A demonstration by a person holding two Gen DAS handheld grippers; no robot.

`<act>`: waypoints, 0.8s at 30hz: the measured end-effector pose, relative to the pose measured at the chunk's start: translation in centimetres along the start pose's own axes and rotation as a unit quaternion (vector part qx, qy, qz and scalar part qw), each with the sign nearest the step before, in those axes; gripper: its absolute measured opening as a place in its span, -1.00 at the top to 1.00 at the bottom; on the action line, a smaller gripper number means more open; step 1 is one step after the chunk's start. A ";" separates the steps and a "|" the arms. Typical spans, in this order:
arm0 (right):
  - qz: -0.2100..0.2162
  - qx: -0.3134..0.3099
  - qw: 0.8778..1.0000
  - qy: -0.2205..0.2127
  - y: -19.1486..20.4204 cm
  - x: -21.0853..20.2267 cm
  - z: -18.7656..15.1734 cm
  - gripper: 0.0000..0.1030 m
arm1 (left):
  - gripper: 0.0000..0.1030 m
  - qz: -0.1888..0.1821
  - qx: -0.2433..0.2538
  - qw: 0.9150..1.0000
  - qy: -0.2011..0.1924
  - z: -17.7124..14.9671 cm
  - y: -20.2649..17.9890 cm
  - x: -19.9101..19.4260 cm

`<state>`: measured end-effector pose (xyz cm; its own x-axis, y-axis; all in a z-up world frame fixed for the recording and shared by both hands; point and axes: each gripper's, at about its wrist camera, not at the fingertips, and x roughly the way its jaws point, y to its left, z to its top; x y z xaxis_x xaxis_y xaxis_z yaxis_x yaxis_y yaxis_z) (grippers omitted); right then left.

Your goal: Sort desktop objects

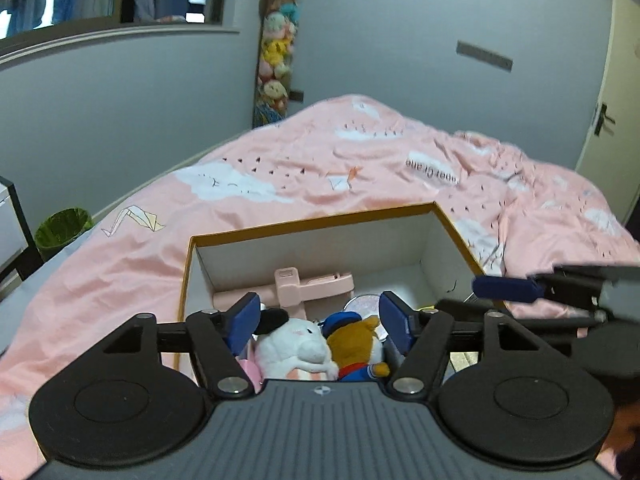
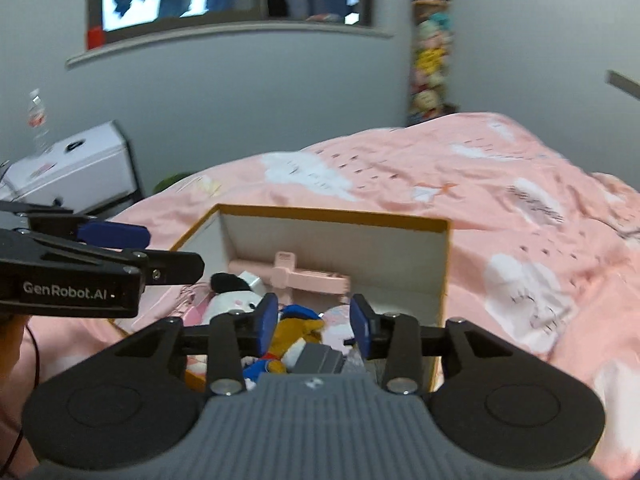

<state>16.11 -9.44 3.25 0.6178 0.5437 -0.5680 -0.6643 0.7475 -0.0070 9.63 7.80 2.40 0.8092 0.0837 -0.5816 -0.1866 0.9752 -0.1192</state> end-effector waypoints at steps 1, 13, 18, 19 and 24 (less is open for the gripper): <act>-0.011 0.004 1.000 -0.008 0.2 -0.3 -0.5 0.05 | -0.54 0.005 -0.001 1.000 -0.004 -0.4 -0.2 0.1; -0.076 0.036 0.995 -0.047 -0.1 -0.9 -4.3 -0.36 | -0.60 0.064 0.022 0.998 0.007 -4.0 -2.3 2.2; -0.067 0.038 0.996 -0.045 -0.1 -0.5 -5.4 -0.41 | -0.60 0.075 0.010 0.997 0.015 -4.7 -1.9 2.7; -0.068 0.037 0.996 -0.045 -0.1 -0.4 -5.5 -0.45 | -0.60 0.077 0.009 0.997 0.016 -4.8 -1.8 2.9; -0.071 0.033 0.996 -0.043 0.0 0.3 -6.1 -0.48 | -0.61 0.089 0.016 0.995 0.030 -5.5 -1.9 3.6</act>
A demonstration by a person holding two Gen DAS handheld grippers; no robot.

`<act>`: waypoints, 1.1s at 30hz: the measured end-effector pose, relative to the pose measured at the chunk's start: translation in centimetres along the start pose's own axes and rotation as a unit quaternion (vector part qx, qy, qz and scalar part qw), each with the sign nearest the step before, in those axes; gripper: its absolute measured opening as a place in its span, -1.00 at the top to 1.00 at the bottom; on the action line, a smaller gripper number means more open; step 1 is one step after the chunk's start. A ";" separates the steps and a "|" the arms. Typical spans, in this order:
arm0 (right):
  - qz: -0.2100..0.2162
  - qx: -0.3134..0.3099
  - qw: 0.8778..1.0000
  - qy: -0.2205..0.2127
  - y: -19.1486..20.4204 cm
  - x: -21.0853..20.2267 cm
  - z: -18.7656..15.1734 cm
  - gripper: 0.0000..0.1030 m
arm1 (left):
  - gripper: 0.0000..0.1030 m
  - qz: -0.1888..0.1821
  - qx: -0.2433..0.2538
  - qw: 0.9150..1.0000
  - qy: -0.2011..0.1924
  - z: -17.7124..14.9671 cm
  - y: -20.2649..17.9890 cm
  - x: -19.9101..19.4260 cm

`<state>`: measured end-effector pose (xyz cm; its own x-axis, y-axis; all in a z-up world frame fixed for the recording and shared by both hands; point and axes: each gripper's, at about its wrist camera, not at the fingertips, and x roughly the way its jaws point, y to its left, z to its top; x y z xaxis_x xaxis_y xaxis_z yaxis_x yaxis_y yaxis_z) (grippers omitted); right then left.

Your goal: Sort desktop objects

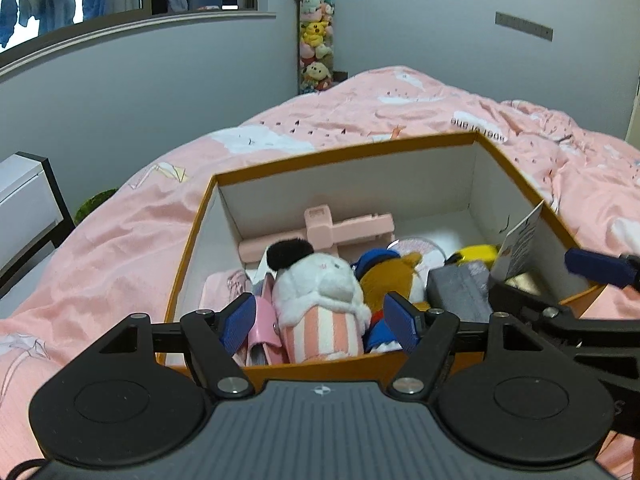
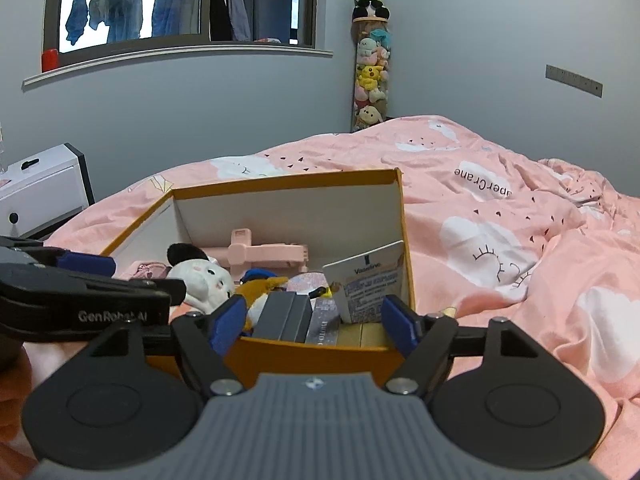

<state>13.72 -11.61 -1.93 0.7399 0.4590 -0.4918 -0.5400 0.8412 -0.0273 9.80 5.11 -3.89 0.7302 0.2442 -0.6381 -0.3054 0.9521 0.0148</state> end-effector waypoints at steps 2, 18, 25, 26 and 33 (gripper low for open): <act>-0.004 -0.007 1.000 -0.002 0.2 0.1 0.0 -0.50 | -0.61 0.005 0.000 1.000 0.004 -0.3 -0.1 0.4; -0.017 -0.029 0.999 -0.020 0.5 0.7 -1.0 -0.57 | -0.84 0.022 -0.015 0.999 -0.020 -1.3 0.4 1.1; -0.016 -0.029 0.999 -0.021 0.5 0.7 -0.9 -0.57 | -0.84 0.021 -0.022 0.999 -0.019 -1.3 0.5 1.2; -0.016 -0.029 0.999 -0.021 0.5 0.7 -0.9 -0.57 | -0.84 0.020 -0.022 0.999 -0.018 -1.3 0.5 1.2; -0.016 -0.030 0.999 -0.021 0.6 0.8 -0.9 -0.57 | -0.84 0.018 -0.022 1.000 -0.014 -1.2 0.6 1.3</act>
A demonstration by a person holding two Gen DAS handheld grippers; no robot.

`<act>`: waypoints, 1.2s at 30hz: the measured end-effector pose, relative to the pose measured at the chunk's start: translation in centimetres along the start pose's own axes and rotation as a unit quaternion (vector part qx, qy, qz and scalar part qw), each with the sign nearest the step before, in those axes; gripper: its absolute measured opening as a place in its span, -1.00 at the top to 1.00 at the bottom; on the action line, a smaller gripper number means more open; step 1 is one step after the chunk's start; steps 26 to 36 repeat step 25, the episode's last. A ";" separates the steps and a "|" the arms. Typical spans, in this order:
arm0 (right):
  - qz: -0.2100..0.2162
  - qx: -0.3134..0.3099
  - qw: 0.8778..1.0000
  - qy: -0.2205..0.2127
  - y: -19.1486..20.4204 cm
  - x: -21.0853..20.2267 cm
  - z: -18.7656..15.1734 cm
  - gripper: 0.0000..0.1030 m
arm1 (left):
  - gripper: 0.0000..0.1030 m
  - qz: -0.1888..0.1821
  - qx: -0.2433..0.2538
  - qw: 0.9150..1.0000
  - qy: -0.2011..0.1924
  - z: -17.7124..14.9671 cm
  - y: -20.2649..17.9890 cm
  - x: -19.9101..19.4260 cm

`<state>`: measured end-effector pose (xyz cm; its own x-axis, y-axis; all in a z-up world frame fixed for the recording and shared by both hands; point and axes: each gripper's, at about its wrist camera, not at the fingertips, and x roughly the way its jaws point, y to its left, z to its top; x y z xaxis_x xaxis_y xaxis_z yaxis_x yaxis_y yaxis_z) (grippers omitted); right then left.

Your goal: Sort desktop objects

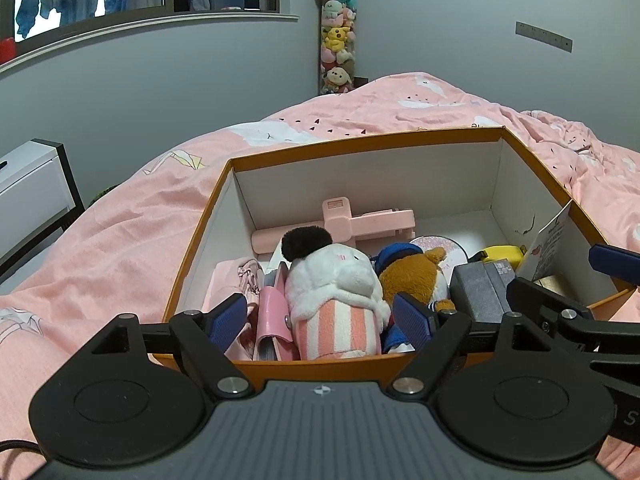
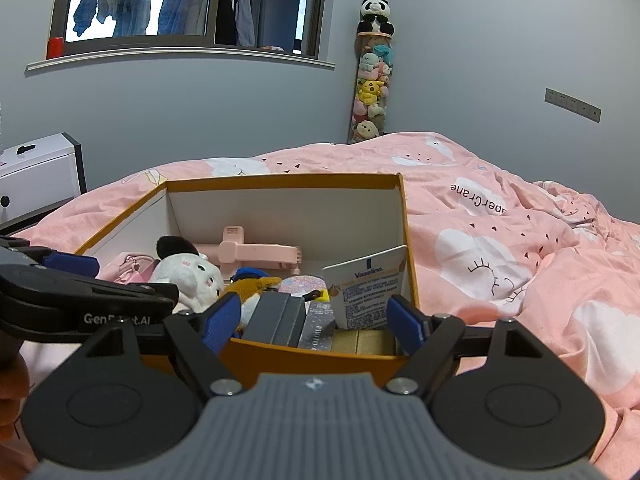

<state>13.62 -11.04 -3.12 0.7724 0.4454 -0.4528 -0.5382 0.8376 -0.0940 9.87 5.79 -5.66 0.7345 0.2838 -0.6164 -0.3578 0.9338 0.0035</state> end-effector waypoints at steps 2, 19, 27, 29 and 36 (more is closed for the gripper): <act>0.000 0.000 1.000 0.000 0.0 0.0 0.0 -0.57 | -0.84 0.000 0.000 1.000 0.000 0.0 0.0 0.0; 0.000 0.000 1.000 0.000 0.1 0.0 0.0 -0.58 | -0.84 -0.003 -0.003 1.000 0.006 0.1 0.1 0.1; 0.000 0.000 1.000 0.000 0.1 0.0 0.0 -0.58 | -0.84 -0.005 -0.007 1.000 0.009 0.1 0.2 0.2; 0.000 0.000 1.000 0.000 0.1 0.0 0.0 -0.58 | -0.84 -0.005 -0.007 1.000 0.009 0.1 0.2 0.2; 0.000 0.000 1.000 0.000 0.1 0.0 0.0 -0.58 | -0.84 -0.005 -0.007 1.000 0.009 0.1 0.2 0.2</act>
